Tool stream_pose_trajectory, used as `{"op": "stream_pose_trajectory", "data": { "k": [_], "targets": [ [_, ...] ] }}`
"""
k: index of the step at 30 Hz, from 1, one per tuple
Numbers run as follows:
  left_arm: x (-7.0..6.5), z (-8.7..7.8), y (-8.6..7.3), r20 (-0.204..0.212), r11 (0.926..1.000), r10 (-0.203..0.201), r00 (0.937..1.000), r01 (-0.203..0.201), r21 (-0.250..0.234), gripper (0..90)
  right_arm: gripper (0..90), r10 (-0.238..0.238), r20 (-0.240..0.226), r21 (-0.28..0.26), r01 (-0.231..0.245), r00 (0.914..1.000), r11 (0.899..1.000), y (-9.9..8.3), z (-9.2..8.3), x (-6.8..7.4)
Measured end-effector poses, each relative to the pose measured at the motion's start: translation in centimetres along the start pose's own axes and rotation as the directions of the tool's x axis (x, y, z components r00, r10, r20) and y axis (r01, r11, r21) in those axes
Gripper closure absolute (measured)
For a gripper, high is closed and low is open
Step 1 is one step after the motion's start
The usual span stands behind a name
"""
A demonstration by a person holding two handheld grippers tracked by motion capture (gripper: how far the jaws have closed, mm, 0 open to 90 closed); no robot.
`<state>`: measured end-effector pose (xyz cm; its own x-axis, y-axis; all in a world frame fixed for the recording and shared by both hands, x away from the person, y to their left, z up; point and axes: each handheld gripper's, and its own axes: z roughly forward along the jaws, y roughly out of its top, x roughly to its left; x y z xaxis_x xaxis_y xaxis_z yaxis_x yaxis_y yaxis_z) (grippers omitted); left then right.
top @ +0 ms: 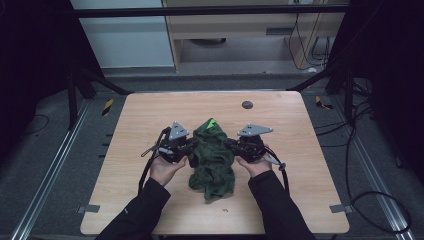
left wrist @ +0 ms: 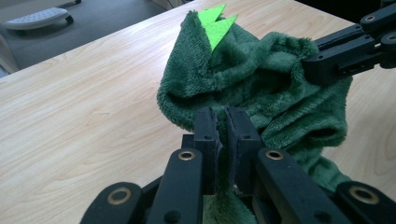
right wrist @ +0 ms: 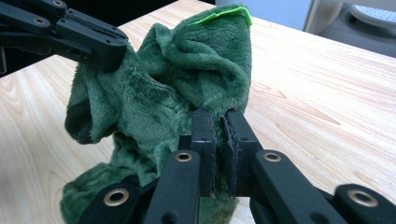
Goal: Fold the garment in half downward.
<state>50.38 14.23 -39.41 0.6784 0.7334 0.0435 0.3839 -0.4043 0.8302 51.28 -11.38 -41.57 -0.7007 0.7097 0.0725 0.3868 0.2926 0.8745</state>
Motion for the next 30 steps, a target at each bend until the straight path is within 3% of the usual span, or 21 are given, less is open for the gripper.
{"op": "stream_pose_trajectory", "data": {
  "k": [17, 30],
  "targets": [
    [-1.5, -1.5, -3.2, 0.022, 0.9985, 0.016, 0.9996, -0.017, 0.053, 83.6, 83.2, -0.019, -0.062, 0.009, 0.020, 0.9979, 1.000, -2.7, -1.2, 1.6],
    [-2.9, -1.4, -6.1, 0.061, 0.9914, 0.014, 0.9980, -0.022, 0.129, 83.4, 81.6, -0.005, -0.097, 0.074, 0.012, 0.9952, 0.997, -5.4, -1.8, 2.5]
  ]
}}
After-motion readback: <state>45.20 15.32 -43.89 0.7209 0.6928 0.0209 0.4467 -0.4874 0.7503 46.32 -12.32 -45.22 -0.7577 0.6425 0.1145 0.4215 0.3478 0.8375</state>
